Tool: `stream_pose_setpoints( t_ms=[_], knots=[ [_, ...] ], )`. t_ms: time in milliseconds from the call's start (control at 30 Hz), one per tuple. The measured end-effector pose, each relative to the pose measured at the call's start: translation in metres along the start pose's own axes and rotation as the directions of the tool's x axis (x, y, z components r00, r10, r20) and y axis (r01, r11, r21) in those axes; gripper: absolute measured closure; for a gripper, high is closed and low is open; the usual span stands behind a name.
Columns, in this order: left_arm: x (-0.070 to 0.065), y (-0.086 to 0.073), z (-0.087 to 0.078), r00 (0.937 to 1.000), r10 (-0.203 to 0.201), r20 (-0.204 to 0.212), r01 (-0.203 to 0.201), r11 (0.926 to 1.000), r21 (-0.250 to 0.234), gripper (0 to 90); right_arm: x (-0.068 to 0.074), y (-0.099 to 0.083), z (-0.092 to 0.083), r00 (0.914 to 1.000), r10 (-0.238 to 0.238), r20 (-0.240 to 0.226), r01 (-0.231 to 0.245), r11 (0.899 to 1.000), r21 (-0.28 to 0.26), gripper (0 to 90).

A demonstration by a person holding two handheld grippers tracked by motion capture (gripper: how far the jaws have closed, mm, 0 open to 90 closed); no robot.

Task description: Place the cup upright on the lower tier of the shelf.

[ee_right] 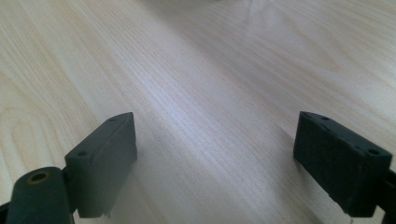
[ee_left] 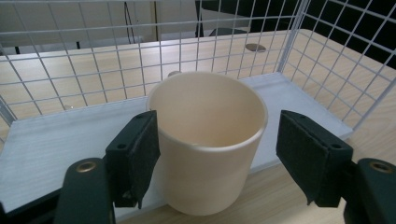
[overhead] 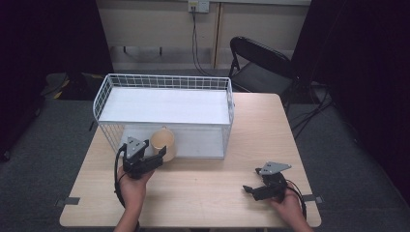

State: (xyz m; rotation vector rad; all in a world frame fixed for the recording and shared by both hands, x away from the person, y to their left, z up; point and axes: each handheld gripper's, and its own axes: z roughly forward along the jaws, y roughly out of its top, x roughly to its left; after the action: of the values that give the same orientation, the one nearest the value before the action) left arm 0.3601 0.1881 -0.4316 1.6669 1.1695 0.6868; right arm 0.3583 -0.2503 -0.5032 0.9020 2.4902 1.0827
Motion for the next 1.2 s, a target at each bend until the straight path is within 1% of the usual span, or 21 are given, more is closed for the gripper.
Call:
stream_pose_setpoints(
  t_ms=[67,233,300,333,467,767,800,867,1067,1100,1200],
  knots=[
    [0.0,-0.001,0.001,0.9999,0.009,-0.008,-0.009,0.9999,0.01,30.0,0.0,0.0,0.0,1.0,0.0,0.0,0.0,1.0,0.0,12.7],
    [-0.001,-0.005,0.006,0.9999,0.002,-0.017,-0.002,0.9998,0.022,30.1,0.0,0.0,0.0,1.0,0.0,0.0,0.0,1.0,0.0,12.7],
    [-0.002,-0.006,0.009,0.9997,0.006,-0.023,-0.006,0.9997,0.024,30.1,0.0,0.0,0.0,1.0,0.0,0.0,0.0,1.0,0.0,12.7],
    [-0.002,-0.007,0.01,0.9997,0.001,-0.026,0.0,0.9998,0.02,30.3,0.0,0.0,0.0,1.0,0.0,0.0,0.0,1.0,0.0,12.7],
    [-0.001,-0.007,0.012,0.9993,0.006,-0.036,-0.005,0.9996,0.028,31.3,0.0,0.0,0.0,1.0,0.0,-0.001,0.0,1.0,0.0,12.7],
    [-0.001,-0.007,0.016,0.9987,-0.001,-0.052,0.003,0.9996,0.029,38.8,0.0,0.0,0.0,1.0,0.0,-0.001,0.0,1.0,0.0,12.7],
    [-0.001,-0.007,0.016,0.9986,0.004,-0.053,-0.002,0.9994,0.035,39.6,0.0,0.0,0.0,1.0,0.0,0.0,0.0,1.0,0.0,12.7],
    [-0.001,-0.008,0.017,0.9985,-0.002,-0.054,0.004,0.9993,0.038,41.3,0.0,0.0,0.0,1.0,0.0,0.0,0.0,1.0,0.0,12.7],
    [-0.002,-0.008,0.02,0.9978,0.008,-0.065,-0.005,0.999,0.044,47.7,0.0,0.0,0.0,1.0,0.0,0.0,0.0,1.0,0.0,12.7],
    [-0.001,-0.008,0.02,0.9975,0.02,-0.068,-0.016,0.9986,0.05,49.1,0.0,0.0,0.0,1.0,0.0,0.001,0.0,1.0,-0.001,12.7],
    [-0.002,-0.007,0.021,0.9969,0.024,-0.075,-0.021,0.9986,0.048,53.5,0.0,0.0,0.0,1.0,0.0,0.0,0.0,1.0,0.0,12.7]
  ],
)
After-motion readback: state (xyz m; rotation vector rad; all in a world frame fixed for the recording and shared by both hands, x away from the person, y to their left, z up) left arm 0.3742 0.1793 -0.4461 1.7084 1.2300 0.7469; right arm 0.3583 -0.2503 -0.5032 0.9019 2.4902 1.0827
